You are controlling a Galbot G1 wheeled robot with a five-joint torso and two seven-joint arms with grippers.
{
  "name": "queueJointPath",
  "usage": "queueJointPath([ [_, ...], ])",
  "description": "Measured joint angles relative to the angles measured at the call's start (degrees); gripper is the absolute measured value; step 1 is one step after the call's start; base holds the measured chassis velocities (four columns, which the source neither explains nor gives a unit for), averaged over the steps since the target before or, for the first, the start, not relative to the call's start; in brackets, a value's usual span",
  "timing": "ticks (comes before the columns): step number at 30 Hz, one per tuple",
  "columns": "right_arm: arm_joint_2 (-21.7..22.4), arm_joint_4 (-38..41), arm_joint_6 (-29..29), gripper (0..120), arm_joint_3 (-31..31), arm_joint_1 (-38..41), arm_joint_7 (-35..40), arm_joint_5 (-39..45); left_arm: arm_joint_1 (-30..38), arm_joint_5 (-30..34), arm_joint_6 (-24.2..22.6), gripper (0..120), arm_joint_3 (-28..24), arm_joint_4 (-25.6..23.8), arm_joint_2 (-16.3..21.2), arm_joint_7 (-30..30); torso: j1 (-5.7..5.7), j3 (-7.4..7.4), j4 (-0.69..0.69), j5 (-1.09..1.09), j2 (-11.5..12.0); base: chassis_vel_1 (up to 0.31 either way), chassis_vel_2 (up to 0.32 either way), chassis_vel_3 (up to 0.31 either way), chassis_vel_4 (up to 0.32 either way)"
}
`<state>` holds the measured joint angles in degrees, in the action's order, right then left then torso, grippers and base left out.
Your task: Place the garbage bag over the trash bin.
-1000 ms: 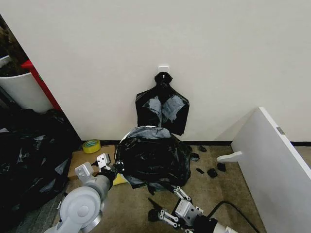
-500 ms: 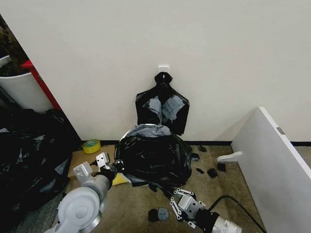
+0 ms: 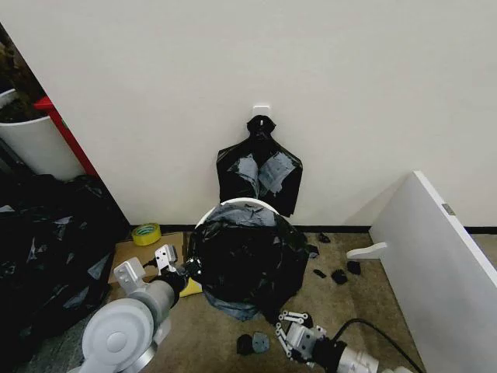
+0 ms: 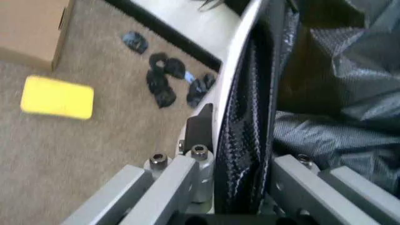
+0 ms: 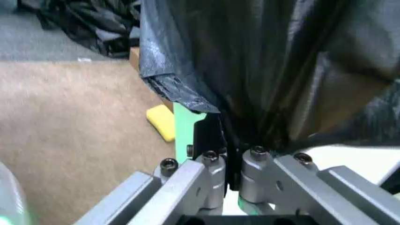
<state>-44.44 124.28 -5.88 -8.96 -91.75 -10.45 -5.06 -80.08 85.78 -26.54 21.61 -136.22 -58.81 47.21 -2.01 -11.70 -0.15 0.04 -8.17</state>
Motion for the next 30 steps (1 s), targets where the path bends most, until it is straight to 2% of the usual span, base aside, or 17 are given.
queueJointPath([
  [3, 0.41, -2.27, -1.12, 0, -0.26, 1.85, -0.89, -1.56, -0.40, 3.10, -1.60, 1, 0.52, -0.49, 0.04, 1.84, 0.00, 0.00, 0.01, -0.01, 0.00, 0.000, 0.000, 0.000, 0.000],
  [6, 0.53, -3.54, -1.87, 0, -0.41, 2.42, -1.33, -2.43, -0.38, 3.49, -2.00, 1, 0.66, -0.49, 0.01, 2.22, 0.00, 0.00, 0.00, -0.01, 0.00, 0.000, 0.000, 0.000, 0.000],
  [15, 1.27, -3.39, -6.31, 1, -2.29, -0.81, -4.46, -3.56, -0.24, 1.49, -1.54, 1, 0.58, 0.36, -0.02, 1.70, 0.00, 0.00, -0.01, -0.01, 0.00, 0.000, 0.000, 0.000, 0.000],
  [19, 1.65, -2.23, -10.53, 21, -3.59, -5.27, -6.06, -3.44, 1.02, -0.02, 0.21, 1, 0.21, 1.80, -0.51, 1.08, 0.00, 0.00, -0.01, 0.00, 0.00, 0.000, 0.000, 0.000, 0.000],
  [21, 1.68, -2.23, -11.06, 23, -3.74, -5.62, -6.34, -3.41, 1.24, -0.06, 0.36, 1, 0.21, 2.02, -0.51, 1.07, 0.00, 0.00, -0.01, 0.00, 0.00, 0.000, 0.000, 0.000, 0.000],
  [25, 1.97, -2.38, -13.89, 43, -4.43, -6.56, -7.34, -2.77, 2.43, -0.02, 1.13, 1, 0.49, 3.09, -0.28, 0.96, 0.00, 0.00, 0.00, 0.00, 0.00, 0.000, 0.000, 0.000, 0.000],
  [28, 2.01, -2.28, -14.93, 49, -4.58, -6.58, -7.55, -1.64, 2.70, -0.01, 1.51, 1, 0.61, 3.68, -0.21, 0.88, 0.00, 0.00, 0.00, 0.00, 0.00, 0.000, 0.000, 0.000, 0.000],
  [30, 2.11, -1.15, -15.63, 58, -4.86, -6.73, -7.71, 0.50, 2.99, -0.02, 1.78, 1, 0.71, 4.60, -0.05, 0.85, 0.00, 0.00, 0.00, 0.00, 0.00, 0.000, 0.000, 0.000, 0.000],
])
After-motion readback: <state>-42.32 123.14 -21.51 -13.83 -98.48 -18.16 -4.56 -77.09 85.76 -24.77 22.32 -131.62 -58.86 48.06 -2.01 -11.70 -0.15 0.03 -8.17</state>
